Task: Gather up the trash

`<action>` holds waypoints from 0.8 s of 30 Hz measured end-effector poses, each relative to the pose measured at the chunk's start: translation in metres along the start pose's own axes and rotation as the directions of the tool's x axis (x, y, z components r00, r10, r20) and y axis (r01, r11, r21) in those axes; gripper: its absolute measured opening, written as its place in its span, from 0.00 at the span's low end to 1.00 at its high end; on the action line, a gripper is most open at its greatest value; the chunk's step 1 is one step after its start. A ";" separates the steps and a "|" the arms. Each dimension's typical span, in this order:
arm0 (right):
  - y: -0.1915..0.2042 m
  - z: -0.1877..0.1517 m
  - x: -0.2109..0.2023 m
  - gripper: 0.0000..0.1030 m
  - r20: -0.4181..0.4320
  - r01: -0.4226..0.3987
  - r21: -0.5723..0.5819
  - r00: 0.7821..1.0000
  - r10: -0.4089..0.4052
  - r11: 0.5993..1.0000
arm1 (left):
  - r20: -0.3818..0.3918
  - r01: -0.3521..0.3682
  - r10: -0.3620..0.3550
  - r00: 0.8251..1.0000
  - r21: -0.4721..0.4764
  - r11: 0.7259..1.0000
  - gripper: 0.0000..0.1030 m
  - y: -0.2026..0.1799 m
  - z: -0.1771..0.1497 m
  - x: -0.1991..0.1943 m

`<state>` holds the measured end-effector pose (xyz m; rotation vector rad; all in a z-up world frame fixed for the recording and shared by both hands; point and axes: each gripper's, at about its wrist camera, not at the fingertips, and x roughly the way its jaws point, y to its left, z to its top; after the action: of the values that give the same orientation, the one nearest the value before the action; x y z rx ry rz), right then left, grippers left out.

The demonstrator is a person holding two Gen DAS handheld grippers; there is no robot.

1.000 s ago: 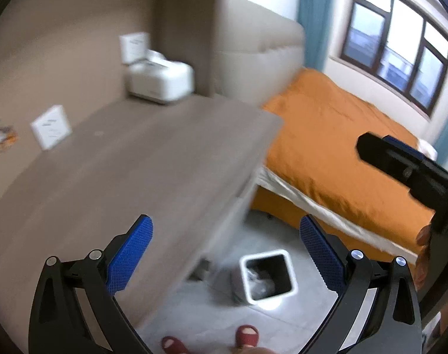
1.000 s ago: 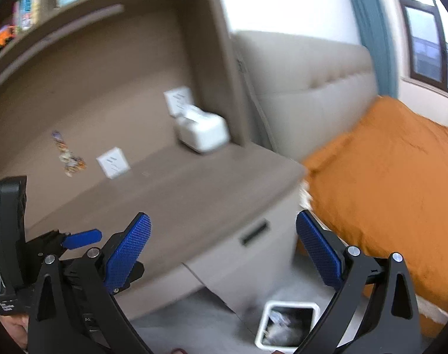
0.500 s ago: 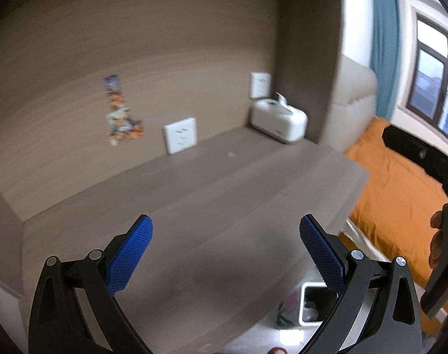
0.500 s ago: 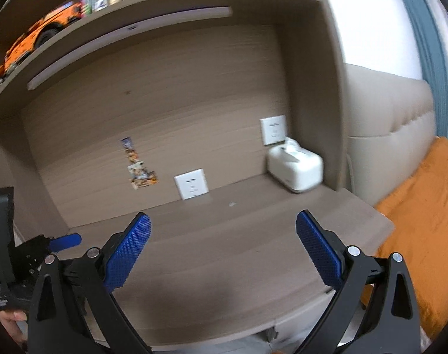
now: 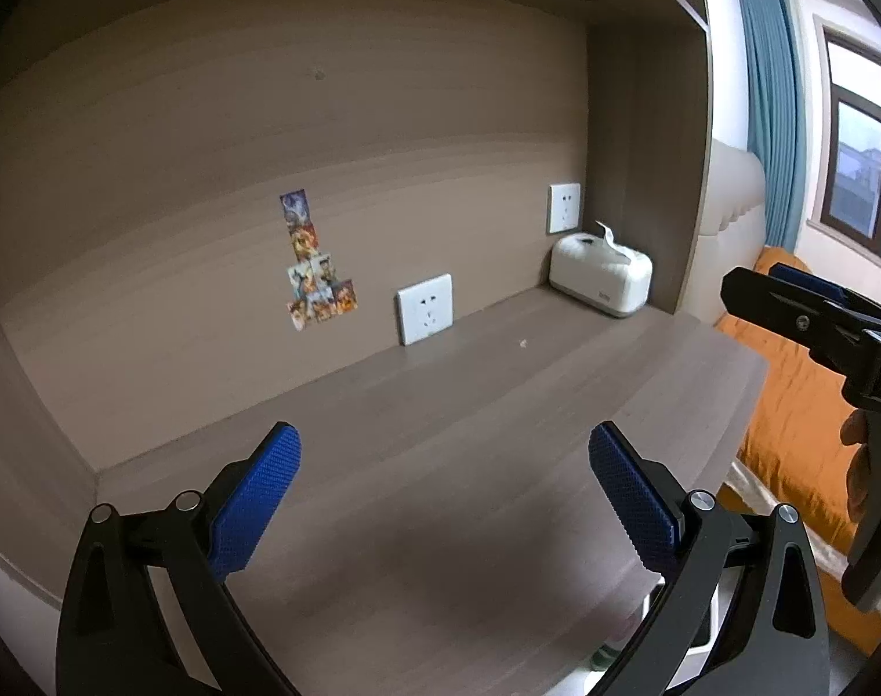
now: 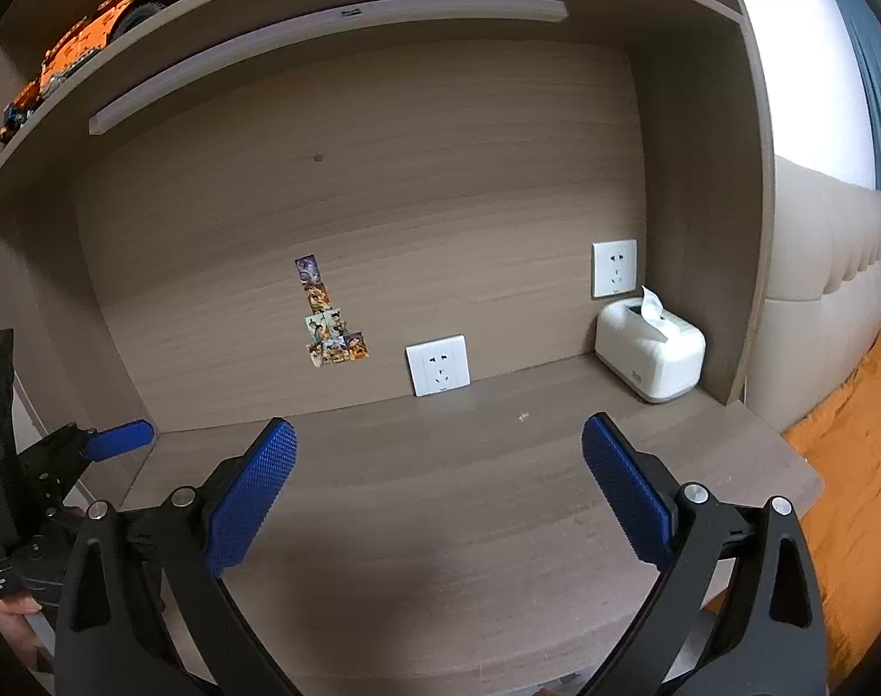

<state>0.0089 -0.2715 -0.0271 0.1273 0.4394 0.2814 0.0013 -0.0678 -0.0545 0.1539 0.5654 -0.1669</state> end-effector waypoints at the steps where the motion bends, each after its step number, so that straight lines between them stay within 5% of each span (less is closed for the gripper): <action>1: 0.002 0.002 0.001 0.95 0.006 0.002 -0.005 1.000 -0.002 1.000 | 0.003 0.000 0.000 1.000 0.000 1.000 0.95 0.002 0.001 -0.001; 24: 0.029 0.005 0.013 0.95 0.011 0.011 -0.039 1.000 -0.011 0.999 | 0.025 -0.005 0.005 1.000 -0.030 1.000 0.95 0.035 0.008 0.005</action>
<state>0.0157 -0.2401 -0.0229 0.0881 0.4236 0.2784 0.0164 -0.0359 -0.0471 0.1245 0.5424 -0.1553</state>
